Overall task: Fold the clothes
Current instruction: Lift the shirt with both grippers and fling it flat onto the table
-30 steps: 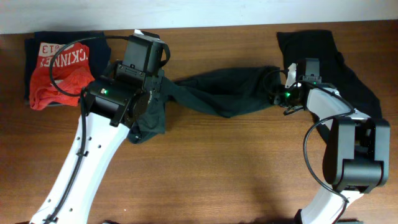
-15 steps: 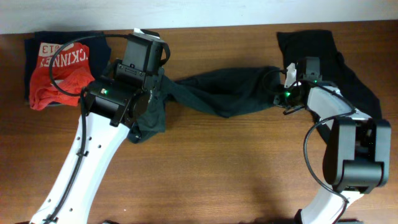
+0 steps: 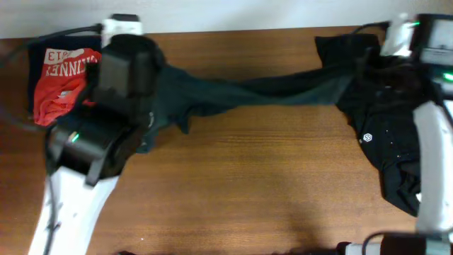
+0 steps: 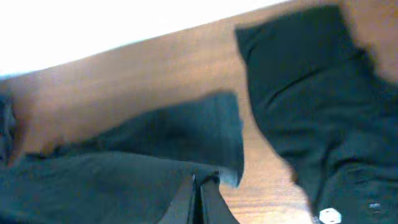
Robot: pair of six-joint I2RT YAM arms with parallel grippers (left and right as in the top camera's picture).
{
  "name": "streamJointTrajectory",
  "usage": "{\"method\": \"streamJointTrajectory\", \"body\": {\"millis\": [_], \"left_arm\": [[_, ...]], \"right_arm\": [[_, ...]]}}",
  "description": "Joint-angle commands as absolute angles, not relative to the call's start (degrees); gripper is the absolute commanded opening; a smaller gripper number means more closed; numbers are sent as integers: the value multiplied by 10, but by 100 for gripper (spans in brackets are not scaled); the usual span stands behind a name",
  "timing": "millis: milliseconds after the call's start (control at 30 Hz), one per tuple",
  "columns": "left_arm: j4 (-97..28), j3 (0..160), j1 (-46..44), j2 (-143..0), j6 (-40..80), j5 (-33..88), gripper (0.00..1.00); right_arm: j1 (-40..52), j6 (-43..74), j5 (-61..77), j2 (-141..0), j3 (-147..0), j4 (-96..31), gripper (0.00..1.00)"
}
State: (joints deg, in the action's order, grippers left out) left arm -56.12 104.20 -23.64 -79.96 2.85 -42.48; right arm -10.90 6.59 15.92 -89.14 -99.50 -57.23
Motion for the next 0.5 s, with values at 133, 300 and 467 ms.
{"method": "streamJointTrajectory", "body": {"millis": [133,300,467], "left_arm": [[-492,1058,-235,-697,1,-515,0],[-465,1058,-235,-625,0,-514,0],[-464,1058,-235,-558,0,-512,0]], "right_arm": [[-174,58,159,-773,-1090,-632,4],[-214,57,160,-695,-1148,-674,4],[-239,46,158,-635,-1214,-708,4]]}}
